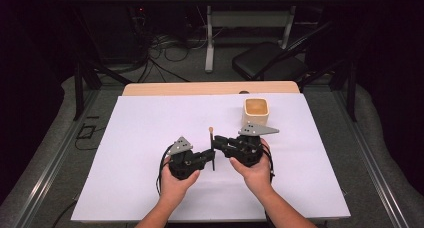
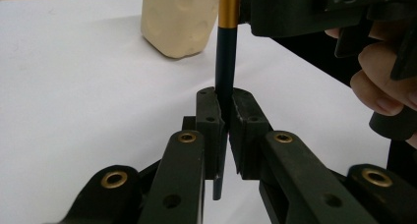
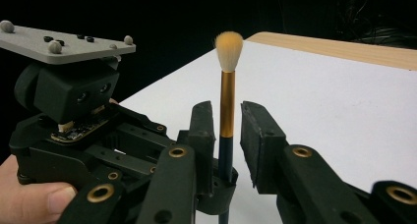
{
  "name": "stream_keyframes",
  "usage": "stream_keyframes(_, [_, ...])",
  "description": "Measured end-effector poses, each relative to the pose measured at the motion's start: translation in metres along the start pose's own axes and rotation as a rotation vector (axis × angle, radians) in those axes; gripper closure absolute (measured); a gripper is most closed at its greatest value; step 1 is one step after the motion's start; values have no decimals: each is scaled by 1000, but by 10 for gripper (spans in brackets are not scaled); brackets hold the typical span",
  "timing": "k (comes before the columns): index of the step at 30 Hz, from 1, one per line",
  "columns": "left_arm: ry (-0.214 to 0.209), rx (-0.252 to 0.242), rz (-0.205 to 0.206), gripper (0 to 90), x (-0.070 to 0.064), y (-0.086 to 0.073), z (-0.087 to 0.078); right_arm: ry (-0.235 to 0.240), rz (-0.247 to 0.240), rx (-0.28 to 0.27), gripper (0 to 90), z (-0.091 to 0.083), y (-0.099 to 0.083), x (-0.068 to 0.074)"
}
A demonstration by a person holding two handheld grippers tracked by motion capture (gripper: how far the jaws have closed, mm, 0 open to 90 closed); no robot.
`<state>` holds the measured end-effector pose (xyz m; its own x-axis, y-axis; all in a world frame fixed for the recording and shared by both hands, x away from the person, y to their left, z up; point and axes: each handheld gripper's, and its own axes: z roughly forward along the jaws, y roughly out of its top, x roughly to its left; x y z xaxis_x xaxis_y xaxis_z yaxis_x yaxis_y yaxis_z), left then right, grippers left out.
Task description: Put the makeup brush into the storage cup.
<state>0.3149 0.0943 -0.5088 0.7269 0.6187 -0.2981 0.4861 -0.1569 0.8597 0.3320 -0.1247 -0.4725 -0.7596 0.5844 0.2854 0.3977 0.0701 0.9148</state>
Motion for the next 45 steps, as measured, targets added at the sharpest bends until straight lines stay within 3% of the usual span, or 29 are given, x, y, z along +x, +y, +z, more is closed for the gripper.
stream_keyframes(20, [27,14,66,834,-6,2,-2,-1,-1,1,760,-1,1,0])
stream_keyframes(45, [28,26,86,835,-8,0,0,0,-5,3,805,1,-1,2])
